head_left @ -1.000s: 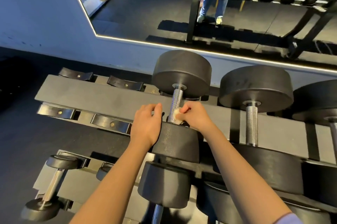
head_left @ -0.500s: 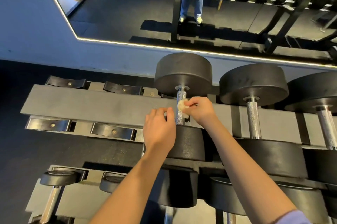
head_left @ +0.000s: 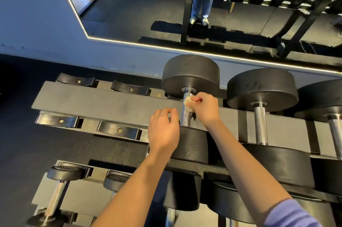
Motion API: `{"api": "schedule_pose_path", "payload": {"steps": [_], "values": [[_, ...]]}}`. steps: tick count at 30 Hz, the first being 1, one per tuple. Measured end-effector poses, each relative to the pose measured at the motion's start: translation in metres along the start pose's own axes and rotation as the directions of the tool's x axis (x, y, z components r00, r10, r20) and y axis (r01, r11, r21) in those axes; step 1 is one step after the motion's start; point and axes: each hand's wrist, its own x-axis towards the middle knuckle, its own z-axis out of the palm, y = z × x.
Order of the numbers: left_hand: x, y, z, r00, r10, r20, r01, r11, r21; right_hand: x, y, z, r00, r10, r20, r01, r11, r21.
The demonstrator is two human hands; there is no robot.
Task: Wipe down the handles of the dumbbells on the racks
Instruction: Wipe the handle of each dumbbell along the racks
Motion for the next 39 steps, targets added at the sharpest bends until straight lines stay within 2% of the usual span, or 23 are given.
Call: {"api": "schedule_pose_path", "payload": {"steps": [2,4,10,17,23,28,30,32,34,37,39], "values": [[0.000,0.001,-0.001,1.000,0.004,0.011,-0.005,1.000,0.018,0.002,-0.003,0.002,0.998,-0.041,-0.053,0.042,0.999,0.015],[0.001,0.002,-0.002,0.999,0.018,0.038,-0.020,0.998,0.057,0.002,-0.004,0.003,0.997,-0.061,-0.045,0.061,0.998,-0.004],[0.007,-0.001,-0.006,0.984,0.091,0.156,-0.114,0.983,0.144,-0.001,0.000,-0.003,0.990,-0.054,0.134,0.068,0.993,-0.101],[0.008,-0.004,-0.008,0.978,0.119,0.173,-0.136,0.986,0.093,0.003,0.001,-0.003,0.999,-0.033,-0.028,0.034,0.998,0.055],[0.007,-0.005,-0.008,0.985,0.107,0.135,-0.116,0.991,0.060,-0.007,0.004,-0.004,0.989,-0.020,0.148,0.026,0.999,-0.040],[0.007,-0.005,-0.007,0.985,0.104,0.140,-0.112,0.993,0.049,0.005,0.002,0.001,0.996,-0.008,-0.091,0.010,1.000,0.024],[0.007,-0.006,-0.007,0.985,0.103,0.139,-0.111,0.993,0.044,0.007,0.002,0.003,0.994,0.015,-0.107,-0.010,0.999,0.050],[0.008,-0.007,-0.007,0.986,0.101,0.136,-0.106,0.994,0.031,0.002,0.003,0.000,0.999,0.026,-0.034,-0.023,0.998,0.063],[0.008,-0.007,-0.007,0.986,0.101,0.132,-0.104,0.994,0.015,-0.006,0.006,-0.004,0.994,0.051,0.098,-0.055,0.997,0.045],[0.007,-0.008,-0.007,0.986,0.108,0.128,-0.107,0.994,-0.016,-0.013,0.010,-0.006,0.941,0.147,0.305,-0.141,0.989,-0.043],[0.006,-0.008,-0.007,0.987,0.109,0.119,-0.106,0.994,-0.033,-0.013,0.009,-0.006,0.936,0.164,0.311,-0.153,0.986,-0.059]]}}
